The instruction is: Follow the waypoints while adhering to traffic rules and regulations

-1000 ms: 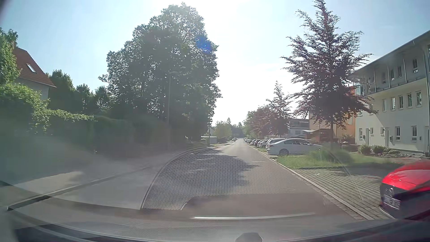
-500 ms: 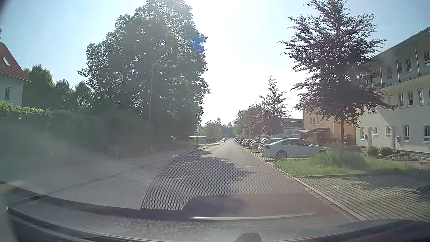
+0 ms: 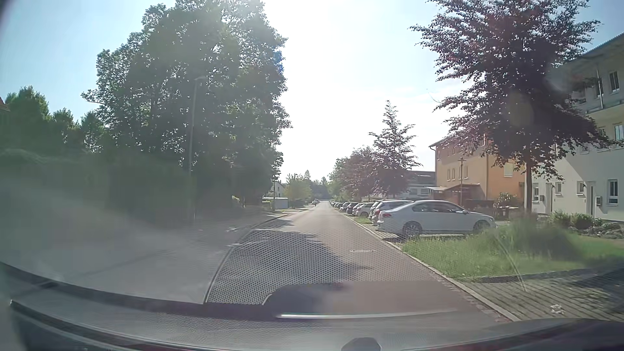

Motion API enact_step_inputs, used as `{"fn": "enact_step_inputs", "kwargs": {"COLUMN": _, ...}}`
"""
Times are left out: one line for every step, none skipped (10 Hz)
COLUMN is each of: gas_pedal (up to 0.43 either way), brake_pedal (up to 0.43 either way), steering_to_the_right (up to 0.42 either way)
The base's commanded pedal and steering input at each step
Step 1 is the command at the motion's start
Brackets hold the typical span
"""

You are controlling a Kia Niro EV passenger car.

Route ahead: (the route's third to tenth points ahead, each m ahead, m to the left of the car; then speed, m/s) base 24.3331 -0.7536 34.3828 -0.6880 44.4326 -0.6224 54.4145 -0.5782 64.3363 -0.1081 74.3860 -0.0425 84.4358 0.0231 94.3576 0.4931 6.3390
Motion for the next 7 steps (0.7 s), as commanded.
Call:
{"fn": "enact_step_inputs", "kwargs": {"gas_pedal": 0.110, "brake_pedal": 0.000, "steering_to_the_right": 0.014}}
{"fn": "enact_step_inputs", "kwargs": {"gas_pedal": 0.110, "brake_pedal": 0.000, "steering_to_the_right": 0.008}}
{"fn": "enact_step_inputs", "kwargs": {"gas_pedal": 0.110, "brake_pedal": 0.000, "steering_to_the_right": 0.004}}
{"fn": "enact_step_inputs", "kwargs": {"gas_pedal": 0.110, "brake_pedal": 0.000, "steering_to_the_right": 0.000}}
{"fn": "enact_step_inputs", "kwargs": {"gas_pedal": 0.110, "brake_pedal": 0.000, "steering_to_the_right": -0.001}}
{"fn": "enact_step_inputs", "kwargs": {"gas_pedal": 0.110, "brake_pedal": 0.000, "steering_to_the_right": -0.003}}
{"fn": "enact_step_inputs", "kwargs": {"gas_pedal": 0.110, "brake_pedal": 0.000, "steering_to_the_right": -0.007}}
